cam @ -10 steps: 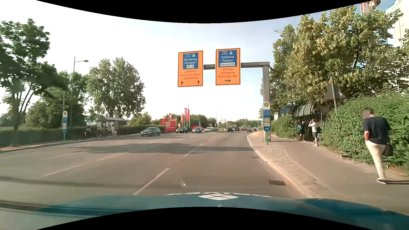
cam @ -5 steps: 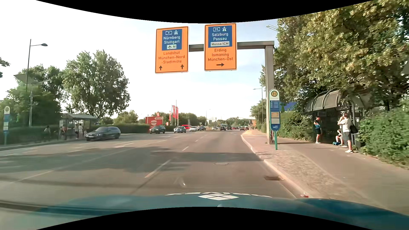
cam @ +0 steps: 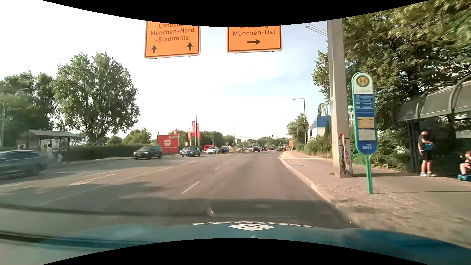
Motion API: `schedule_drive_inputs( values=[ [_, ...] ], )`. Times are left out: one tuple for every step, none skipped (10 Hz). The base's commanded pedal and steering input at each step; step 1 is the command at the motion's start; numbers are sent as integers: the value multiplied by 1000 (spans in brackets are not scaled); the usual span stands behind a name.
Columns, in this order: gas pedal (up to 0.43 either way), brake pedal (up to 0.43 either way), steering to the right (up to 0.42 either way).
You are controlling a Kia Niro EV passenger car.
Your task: Follow the waypoints while adhering to traffic rules and regulations
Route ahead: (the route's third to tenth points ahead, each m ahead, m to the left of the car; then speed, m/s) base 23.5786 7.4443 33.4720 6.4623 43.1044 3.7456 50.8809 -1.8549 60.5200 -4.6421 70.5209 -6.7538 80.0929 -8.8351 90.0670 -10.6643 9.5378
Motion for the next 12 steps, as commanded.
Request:
schedule_drive_inputs(
  values=[
    [240, 0, 6],
    [240, 0, 6],
    [220, 0, 6],
    [209, 0, 6],
    [209, 0, 5],
    [209, 0, 5],
    [209, 0, 5],
    [209, 0, 5],
    [209, 0, 5],
    [209, 0, 5],
    [209, 0, 5],
    [209, 0, 6]
  ],
)
